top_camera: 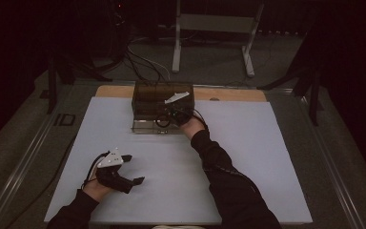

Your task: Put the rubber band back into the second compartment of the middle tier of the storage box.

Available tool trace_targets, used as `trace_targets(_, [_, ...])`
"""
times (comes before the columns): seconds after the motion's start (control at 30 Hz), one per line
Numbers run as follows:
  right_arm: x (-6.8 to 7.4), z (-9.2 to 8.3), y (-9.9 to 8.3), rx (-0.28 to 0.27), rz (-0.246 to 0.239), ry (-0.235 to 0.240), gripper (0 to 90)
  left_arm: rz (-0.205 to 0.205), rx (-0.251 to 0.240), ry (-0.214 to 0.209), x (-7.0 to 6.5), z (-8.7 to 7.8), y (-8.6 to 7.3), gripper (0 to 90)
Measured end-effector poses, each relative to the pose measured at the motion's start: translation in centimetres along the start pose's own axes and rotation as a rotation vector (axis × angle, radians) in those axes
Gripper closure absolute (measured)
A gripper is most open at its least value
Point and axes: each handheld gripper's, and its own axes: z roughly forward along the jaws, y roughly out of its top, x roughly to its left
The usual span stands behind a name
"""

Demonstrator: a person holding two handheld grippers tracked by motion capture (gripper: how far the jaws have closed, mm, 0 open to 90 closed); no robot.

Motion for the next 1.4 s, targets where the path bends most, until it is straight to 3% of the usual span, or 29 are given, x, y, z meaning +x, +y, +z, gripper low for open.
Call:
trace_targets(0.3, [0.1, 0.8, -0.1, 0.016, 0.002, -0.015, 85.5, -0.001, 0.001, -0.002, 0.0, 0.0, 0.0, 2.6])
trace_targets(0.63, [0.6, 1.3, -0.3, 0.036, -0.004, 0.005, 84.3, 0.001, 0.004, -0.005, -0.1, 0.1, 0.0, 2.7])
trace_targets(0.77, [0.5, 1.2, -0.3, 0.036, 0.003, 0.026, 73.7, 0.0, 0.004, -0.006, -0.1, 0.1, 0.0, 2.6])
trace_targets(0.87, [0.5, 0.5, -0.3, 0.016, 0.025, 0.045, 59.5, 0.004, 0.006, -0.006, -0.1, 0.1, 0.0, 2.6])
trace_targets(1.4, [0.1, -4.2, -0.1, -0.082, 0.097, 0.13, 14.0, 0.001, 0.007, -0.003, -0.1, 0.2, -0.1, 2.6])
